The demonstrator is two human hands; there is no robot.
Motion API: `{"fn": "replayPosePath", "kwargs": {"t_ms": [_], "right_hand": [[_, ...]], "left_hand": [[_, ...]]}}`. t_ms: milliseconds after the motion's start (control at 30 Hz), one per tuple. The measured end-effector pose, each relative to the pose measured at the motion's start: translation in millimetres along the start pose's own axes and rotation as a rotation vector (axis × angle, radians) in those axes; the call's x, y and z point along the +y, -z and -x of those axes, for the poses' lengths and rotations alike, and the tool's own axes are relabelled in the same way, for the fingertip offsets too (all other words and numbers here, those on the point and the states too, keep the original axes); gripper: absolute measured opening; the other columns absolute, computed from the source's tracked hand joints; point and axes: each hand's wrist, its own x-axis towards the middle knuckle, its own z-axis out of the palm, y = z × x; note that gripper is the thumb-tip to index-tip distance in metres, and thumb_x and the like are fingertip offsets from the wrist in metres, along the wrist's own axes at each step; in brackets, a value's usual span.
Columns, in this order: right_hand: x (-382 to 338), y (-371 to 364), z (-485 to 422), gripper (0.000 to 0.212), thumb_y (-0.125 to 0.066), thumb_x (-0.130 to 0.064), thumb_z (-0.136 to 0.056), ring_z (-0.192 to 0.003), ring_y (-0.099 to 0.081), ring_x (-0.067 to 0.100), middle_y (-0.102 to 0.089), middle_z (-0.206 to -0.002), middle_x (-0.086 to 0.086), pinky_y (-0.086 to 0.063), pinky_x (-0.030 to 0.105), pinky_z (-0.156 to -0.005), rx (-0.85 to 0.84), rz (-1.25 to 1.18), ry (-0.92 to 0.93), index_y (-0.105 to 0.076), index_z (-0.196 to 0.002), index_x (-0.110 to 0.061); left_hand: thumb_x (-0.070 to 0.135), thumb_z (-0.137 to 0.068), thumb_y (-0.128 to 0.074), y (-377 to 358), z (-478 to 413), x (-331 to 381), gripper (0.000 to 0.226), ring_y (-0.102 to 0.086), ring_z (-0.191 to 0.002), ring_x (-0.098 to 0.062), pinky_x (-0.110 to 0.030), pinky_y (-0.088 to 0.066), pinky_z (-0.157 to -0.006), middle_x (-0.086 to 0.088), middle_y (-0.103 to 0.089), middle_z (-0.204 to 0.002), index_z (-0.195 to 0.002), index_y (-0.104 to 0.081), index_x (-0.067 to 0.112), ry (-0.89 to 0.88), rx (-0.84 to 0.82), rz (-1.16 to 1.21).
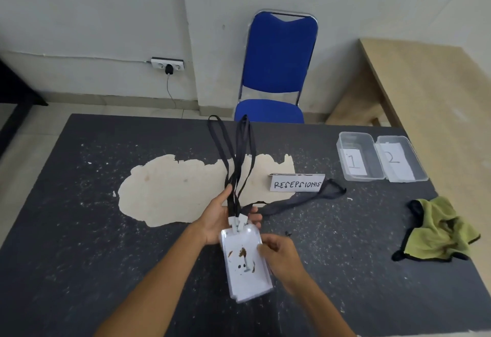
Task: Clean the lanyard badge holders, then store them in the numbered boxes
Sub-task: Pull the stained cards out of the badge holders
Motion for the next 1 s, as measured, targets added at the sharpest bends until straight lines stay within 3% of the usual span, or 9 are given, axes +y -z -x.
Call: {"fn": "replayPosePath", "kwargs": {"t_ms": [200,433,567,767,900,1000], "right_hand": [[4,11,9,0.027,-0.049,-0.001,-0.095,-0.081,-0.072,0.014,-0.076,-0.088,-0.002,-0.059,0.033,-0.075,0.007,0.021,-0.023,-0.071,-0.093,-0.018],[7,11,9,0.021,-0.052,-0.004,-0.095,-0.080,-0.072,0.013,-0.076,-0.088,-0.002,-0.057,0.024,-0.067,0.021,-0.013,-0.056,-0.070,-0.097,-0.013],[4,9,2,0.024,-0.051,-0.001,-0.094,-0.081,-0.072,0.015,-0.076,-0.086,-0.002,-0.059,0.030,-0.073,0.037,-0.040,-0.047,-0.071,-0.094,-0.014],[0,2,-28,0.028,-0.050,0.006,-0.092,-0.074,-0.072,0.015,-0.076,-0.080,0.001,-0.055,0.022,-0.063,0.079,-0.083,-0.049,-0.072,-0.089,-0.010],[9,-5,-65,0.019,-0.050,-0.003,-0.095,-0.076,-0.072,0.014,-0.074,-0.087,0.002,-0.057,0.022,-0.064,0.119,0.040,-0.104,-0.069,-0.097,-0.006],[15,-12,-80,0.018,-0.050,-0.003,-0.094,-0.079,-0.068,0.017,-0.071,-0.091,0.005,-0.054,0.020,-0.065,0.172,0.128,-0.136,-0.067,-0.098,-0.008]], "left_hand": [[0.041,-0.085,-0.063,-16,-8,56,0.036,-0.062,-0.067,-0.020,-0.034,-0.052,-0.071,-0.004,-0.061,-0.069,-0.087,-0.065,0.006,-0.124,0.034,-0.030],[0.016,-0.089,-0.063,-39,-2,136,0.007,-0.054,-0.052,-0.011,-0.030,-0.050,-0.063,0.001,-0.056,-0.061,-0.087,-0.062,0.010,-0.303,0.103,-0.155],[0.013,-0.093,-0.056,-52,-4,182,0.008,-0.055,-0.056,-0.013,-0.029,-0.048,-0.061,0.000,-0.056,-0.064,-0.086,-0.059,0.012,-0.448,0.250,-0.204],[0.012,-0.100,-0.042,-69,-26,246,0.020,-0.052,-0.060,-0.015,-0.030,-0.048,-0.060,-0.002,-0.052,-0.070,-0.082,-0.052,0.014,-0.542,0.355,-0.214],[0.037,-0.098,-0.050,-60,-37,251,0.022,-0.057,-0.074,-0.015,-0.024,-0.049,-0.060,-0.002,-0.059,-0.087,-0.097,-0.055,0.015,-0.392,0.495,-0.572],[0.042,-0.095,-0.050,-33,-47,225,0.028,-0.051,-0.081,-0.015,-0.022,-0.039,-0.073,-0.001,-0.051,-0.097,-0.108,-0.051,0.016,-0.318,0.657,-0.712]]}}
